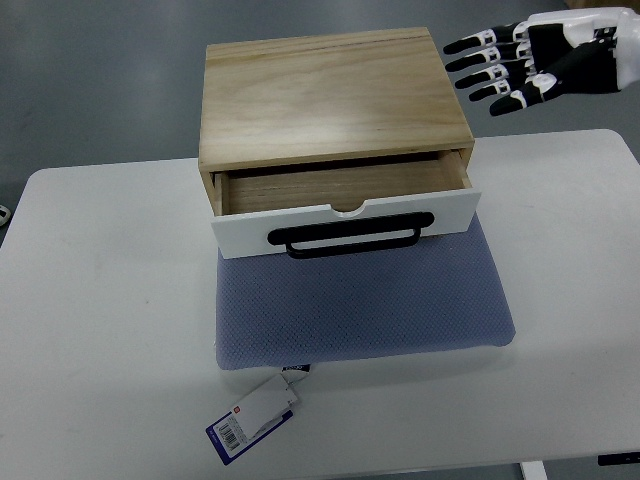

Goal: Open wood drawer with right hand

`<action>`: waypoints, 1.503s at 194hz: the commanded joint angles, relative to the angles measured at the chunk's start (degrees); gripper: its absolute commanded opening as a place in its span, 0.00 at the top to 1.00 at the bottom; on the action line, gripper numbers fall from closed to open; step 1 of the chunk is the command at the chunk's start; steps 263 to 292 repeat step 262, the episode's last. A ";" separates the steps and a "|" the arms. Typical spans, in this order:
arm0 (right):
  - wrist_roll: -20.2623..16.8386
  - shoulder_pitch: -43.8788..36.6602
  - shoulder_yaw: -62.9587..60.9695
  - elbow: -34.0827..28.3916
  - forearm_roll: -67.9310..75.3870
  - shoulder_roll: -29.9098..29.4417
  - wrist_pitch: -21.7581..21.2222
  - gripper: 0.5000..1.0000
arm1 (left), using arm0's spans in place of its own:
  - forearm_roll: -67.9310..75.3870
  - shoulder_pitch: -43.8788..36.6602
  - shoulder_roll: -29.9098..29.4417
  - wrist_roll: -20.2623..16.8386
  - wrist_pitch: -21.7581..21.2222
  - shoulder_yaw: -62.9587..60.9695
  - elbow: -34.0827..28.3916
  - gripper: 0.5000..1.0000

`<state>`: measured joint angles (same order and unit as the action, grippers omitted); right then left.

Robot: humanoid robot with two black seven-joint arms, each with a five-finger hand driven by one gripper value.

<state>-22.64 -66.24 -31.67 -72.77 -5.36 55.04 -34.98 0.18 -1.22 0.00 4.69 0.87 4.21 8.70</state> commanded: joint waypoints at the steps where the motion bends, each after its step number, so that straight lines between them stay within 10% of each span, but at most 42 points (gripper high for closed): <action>1: 0.75 1.29 -0.05 10.45 7.11 -0.90 -0.02 0.12 | 0.00 0.08 0.00 0.05 0.01 0.00 0.00 0.00; 68: 9.46 6.21 -0.49 32.69 18.37 -13.03 -0.02 0.13 | 0.00 0.08 0.00 0.05 0.01 0.00 0.00 0.00; 99: 14.20 7.79 -3.83 40.86 19.16 -24.27 16.25 0.13 | 0.00 -0.01 0.00 -0.03 0.01 0.00 0.00 0.00; 145: 17.89 10.78 -7.96 42.19 19.25 -30.69 21.80 0.13 | 0.00 0.08 0.00 -0.03 0.01 0.00 0.00 0.00; 292: 18.07 14.30 -8.40 41.75 18.37 -32.98 20.57 0.12 | 0.00 -0.01 0.00 -0.03 0.01 -0.08 0.00 0.00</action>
